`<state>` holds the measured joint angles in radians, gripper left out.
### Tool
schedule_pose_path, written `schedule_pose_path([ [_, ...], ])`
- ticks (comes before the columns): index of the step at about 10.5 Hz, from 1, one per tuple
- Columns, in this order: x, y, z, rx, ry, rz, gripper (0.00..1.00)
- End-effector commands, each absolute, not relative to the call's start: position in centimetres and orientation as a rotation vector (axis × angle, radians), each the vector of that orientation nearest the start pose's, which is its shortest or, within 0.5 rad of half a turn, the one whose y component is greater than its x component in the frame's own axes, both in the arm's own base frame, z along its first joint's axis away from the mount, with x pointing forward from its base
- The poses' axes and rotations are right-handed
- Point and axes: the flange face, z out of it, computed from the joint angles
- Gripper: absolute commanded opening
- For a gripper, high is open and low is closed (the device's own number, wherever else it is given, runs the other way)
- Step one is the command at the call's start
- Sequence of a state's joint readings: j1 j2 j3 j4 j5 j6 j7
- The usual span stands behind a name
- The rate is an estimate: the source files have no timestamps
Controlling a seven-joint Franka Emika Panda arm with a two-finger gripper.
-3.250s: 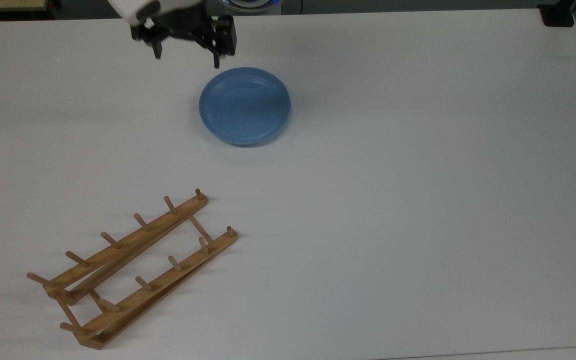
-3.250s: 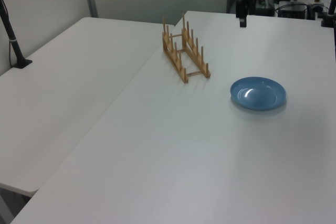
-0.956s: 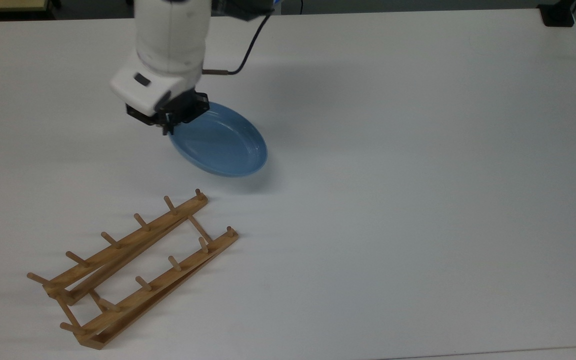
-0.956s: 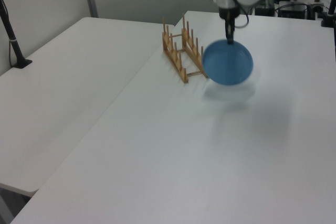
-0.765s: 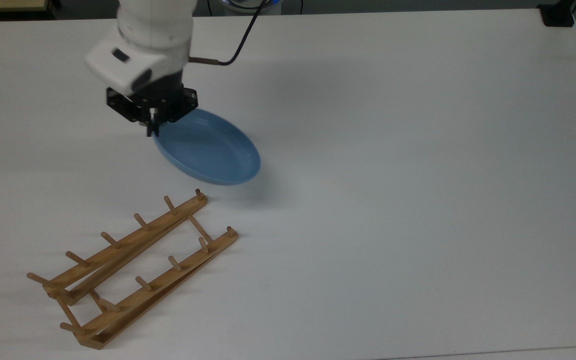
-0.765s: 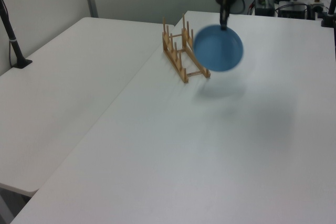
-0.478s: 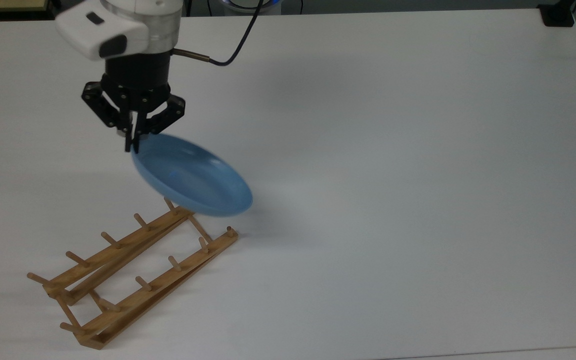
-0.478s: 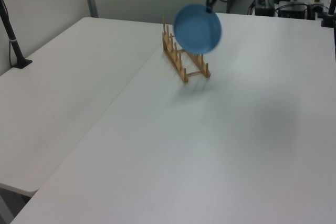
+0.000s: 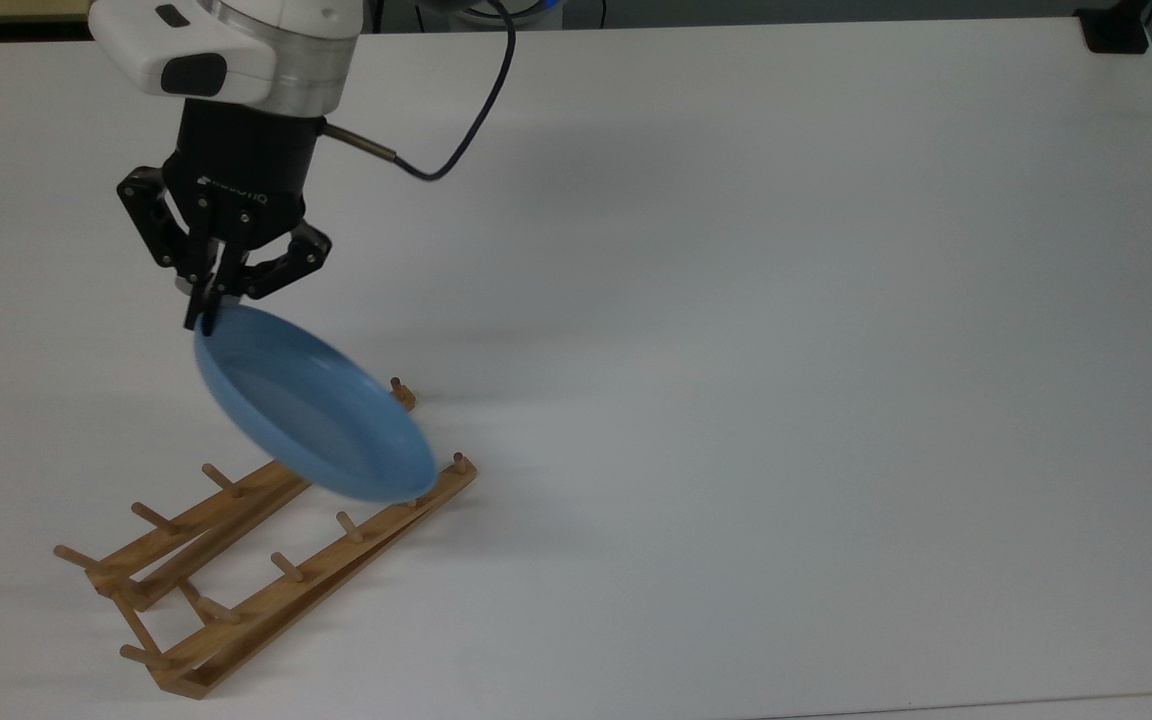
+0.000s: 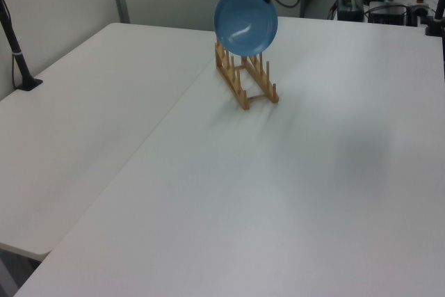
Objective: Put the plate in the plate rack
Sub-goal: 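Carry the tilted plate over to the wooden rack, then lower the plate upright between the rack pegs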
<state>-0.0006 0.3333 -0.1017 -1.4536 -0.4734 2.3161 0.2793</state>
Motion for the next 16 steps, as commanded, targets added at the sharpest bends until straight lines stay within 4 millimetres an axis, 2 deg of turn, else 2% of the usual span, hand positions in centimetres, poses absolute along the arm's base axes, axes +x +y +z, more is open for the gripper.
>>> schedule_pose_path([
  [1, 70.3, -6.8, 55.6, -3.395, 0.437, -1.211, 0.00],
  [2, 70.3, -6.6, 54.0, -3.406, 0.444, -1.247, 0.00],
  [7, 70.8, -5.6, 49.9, -3.480, 0.348, -1.174, 0.00],
  [12, 70.7, -4.1, 47.8, -3.507, 0.212, -1.169, 0.00],
  [13, 70.9, -3.5, 46.8, -3.520, 0.178, -1.154, 0.02],
  [14, 70.9, -3.4, 46.6, -3.522, 0.176, -1.149, 0.43],
  [15, 71.0, -3.3, 46.6, -3.519, 0.179, -1.148, 0.99],
  [16, 71.0, -3.0, 46.8, -3.516, 0.177, -1.155, 1.00],
])
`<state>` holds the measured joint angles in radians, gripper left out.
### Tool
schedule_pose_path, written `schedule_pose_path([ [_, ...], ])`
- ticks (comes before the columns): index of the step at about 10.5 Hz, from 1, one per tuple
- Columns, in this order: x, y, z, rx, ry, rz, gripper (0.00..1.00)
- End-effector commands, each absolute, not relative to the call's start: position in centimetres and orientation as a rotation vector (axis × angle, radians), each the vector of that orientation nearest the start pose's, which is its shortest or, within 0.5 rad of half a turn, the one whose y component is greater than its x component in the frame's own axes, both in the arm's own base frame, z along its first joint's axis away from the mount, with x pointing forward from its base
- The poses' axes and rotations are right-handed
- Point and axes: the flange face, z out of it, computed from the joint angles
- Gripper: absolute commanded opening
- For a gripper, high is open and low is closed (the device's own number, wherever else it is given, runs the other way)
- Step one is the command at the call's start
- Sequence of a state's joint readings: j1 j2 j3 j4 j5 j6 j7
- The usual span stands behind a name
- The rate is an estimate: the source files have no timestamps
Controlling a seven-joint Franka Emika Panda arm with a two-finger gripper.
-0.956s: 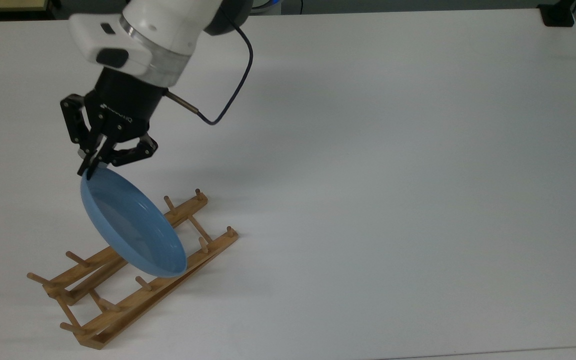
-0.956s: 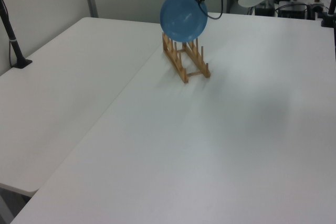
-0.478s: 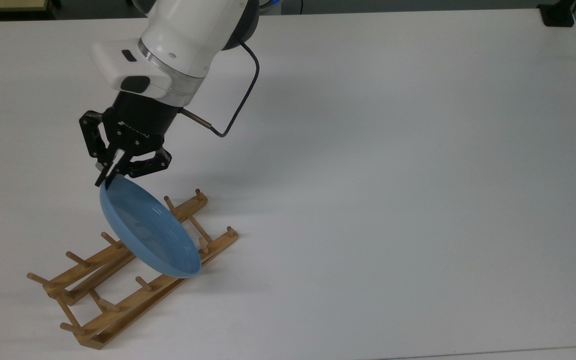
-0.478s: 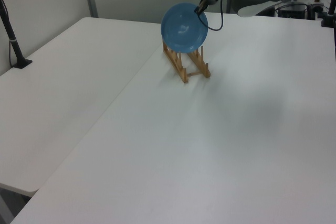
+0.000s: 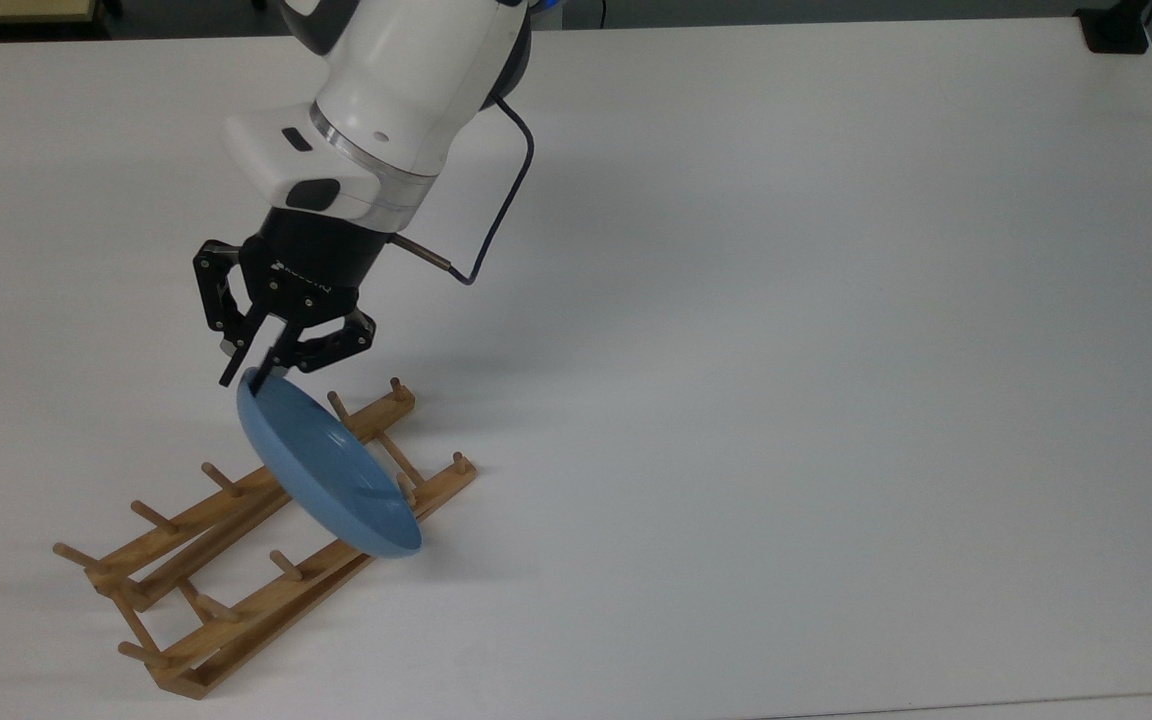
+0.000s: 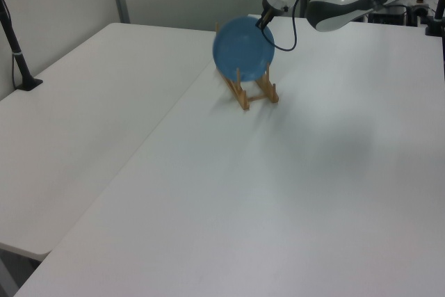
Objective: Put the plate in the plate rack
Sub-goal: 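Lower the plate upright between the rack pegs, then open the gripper and lift it away from the plate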
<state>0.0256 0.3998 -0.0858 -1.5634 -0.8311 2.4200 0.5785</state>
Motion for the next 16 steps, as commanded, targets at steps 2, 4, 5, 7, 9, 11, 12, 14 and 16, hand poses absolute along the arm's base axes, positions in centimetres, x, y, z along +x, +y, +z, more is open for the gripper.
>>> schedule_pose_path([
  [2, 71.1, -2.8, 47.5, 2.453, -0.141, 0.819, 1.00],
  [4, 70.9, -1.4, 48.3, 2.519, -0.223, 0.844, 1.00],
  [5, 70.6, -0.5, 49.4, 2.558, -0.268, 0.852, 1.00],
  [7, 69.3, 1.1, 51.3, 2.624, -0.364, 0.788, 1.00],
  [9, 67.9, 1.9, 52.7, 2.701, -0.447, 0.703, 1.00],
  [11, 65.7, 3.3, 53.9, 2.844, -0.379, 0.489, 1.00],
  [12, 64.3, 3.3, 54.9, 2.917, -0.337, 0.386, 1.00],
  [14, 61.5, 3.3, 56.0, 3.010, -0.266, 0.195, 1.00],
  [16, 58.4, 2.1, 57.1, 3.089, -0.168, 0.086, 1.00],
])
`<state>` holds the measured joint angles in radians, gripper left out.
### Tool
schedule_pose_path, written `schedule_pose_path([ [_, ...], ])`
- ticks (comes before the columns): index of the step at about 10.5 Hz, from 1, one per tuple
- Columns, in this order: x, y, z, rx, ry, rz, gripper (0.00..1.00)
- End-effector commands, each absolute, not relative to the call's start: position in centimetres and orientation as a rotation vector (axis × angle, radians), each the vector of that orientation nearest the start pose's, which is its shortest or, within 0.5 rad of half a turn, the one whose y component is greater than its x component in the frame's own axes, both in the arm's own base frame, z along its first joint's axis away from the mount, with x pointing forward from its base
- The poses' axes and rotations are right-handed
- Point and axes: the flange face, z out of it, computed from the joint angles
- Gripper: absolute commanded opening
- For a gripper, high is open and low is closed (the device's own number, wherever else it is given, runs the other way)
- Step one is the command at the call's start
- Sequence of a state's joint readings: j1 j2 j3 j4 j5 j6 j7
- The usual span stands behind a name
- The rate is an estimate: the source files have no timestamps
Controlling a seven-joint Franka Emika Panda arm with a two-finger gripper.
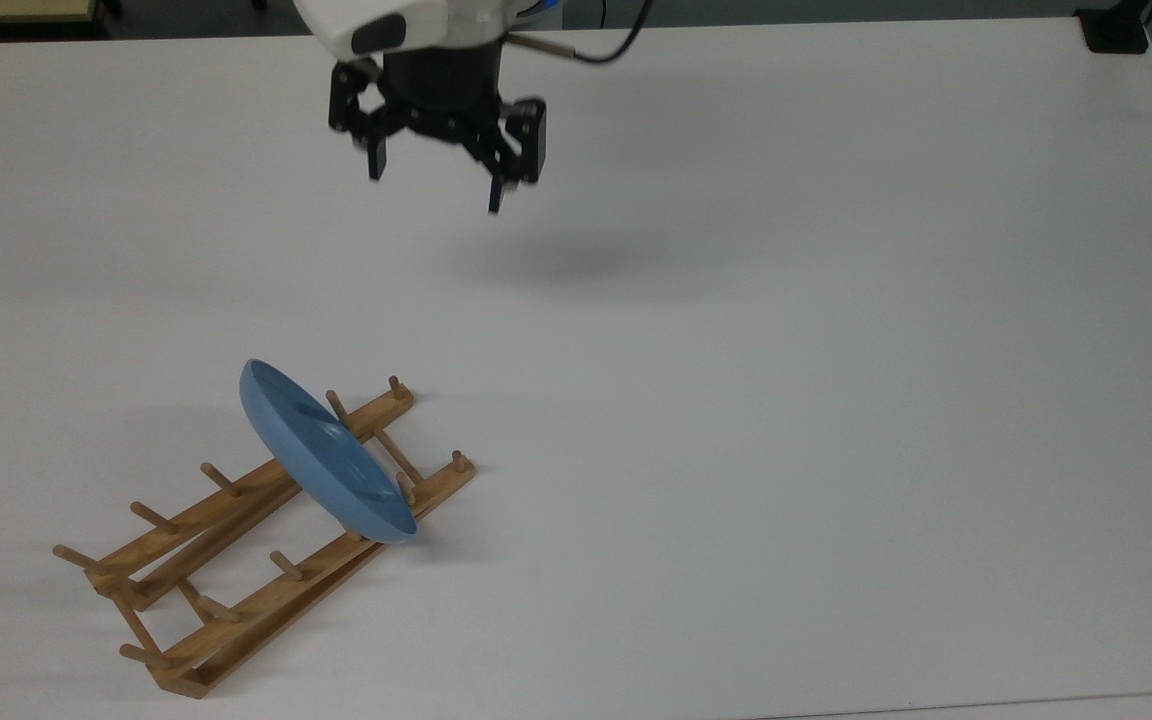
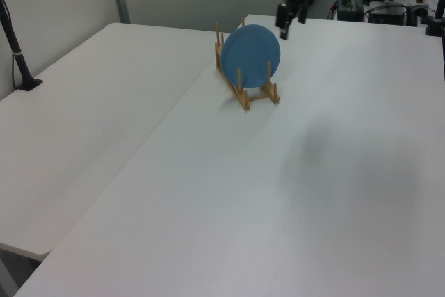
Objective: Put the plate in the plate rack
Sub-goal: 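Open the gripper and lift it away from the plate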
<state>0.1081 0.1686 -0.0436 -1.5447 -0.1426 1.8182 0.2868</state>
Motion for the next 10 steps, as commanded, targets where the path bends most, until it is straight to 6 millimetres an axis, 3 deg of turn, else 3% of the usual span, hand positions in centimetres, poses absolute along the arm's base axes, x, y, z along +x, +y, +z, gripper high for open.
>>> schedule_pose_path([
  [1, 57.0, 0.5, 58.0, -3.140, 0.127, -0.075, 1.00],
  [3, 55.0, -0.2, 58.3, -3.138, 0.087, 0.072, 1.00],
  [10, 54.4, 0.6, 60.0, -3.198, 0.064, 0.045, 1.00],
])
